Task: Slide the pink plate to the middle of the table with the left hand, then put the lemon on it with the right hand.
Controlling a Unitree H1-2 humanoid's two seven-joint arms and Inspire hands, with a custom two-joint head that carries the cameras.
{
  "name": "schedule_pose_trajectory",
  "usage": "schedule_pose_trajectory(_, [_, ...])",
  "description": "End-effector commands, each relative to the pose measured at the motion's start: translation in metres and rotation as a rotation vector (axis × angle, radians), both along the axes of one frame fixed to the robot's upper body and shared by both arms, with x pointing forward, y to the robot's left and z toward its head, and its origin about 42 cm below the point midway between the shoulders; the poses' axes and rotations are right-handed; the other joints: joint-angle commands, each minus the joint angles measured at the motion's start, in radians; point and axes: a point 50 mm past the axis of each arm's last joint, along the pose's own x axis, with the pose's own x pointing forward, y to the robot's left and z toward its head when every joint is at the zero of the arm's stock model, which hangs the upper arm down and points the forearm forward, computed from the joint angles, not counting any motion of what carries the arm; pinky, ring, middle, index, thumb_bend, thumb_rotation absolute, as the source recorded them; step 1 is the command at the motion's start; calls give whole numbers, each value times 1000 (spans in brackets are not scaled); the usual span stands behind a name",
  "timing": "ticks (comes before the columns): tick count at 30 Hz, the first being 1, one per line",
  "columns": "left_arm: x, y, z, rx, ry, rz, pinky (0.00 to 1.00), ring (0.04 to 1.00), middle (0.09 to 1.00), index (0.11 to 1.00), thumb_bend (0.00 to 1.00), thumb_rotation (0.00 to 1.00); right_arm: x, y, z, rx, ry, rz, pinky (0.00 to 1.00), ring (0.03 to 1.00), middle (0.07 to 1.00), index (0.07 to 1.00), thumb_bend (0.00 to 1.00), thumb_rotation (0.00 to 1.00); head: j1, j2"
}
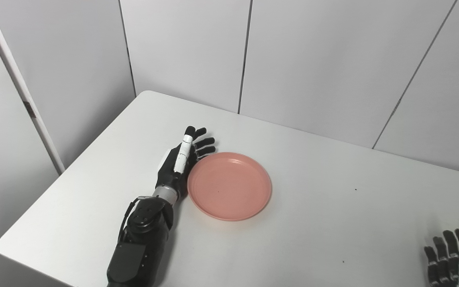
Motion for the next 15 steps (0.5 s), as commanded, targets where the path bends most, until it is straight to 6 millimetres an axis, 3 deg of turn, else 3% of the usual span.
schedule_pose_trajectory(1, [-2,-6,-11,-12,48,-3,747,760,765,816,866,912,-13,8,-21,41,104,15,1000,988,970,963,635,680,-2,0])
schedule_pose_trajectory(15, [-9,-35,-18,-81,84,-55,751,770,776,845,864,906,-15,18,-17,19,103,10,1000,971,955,967,620,684,-66,11])
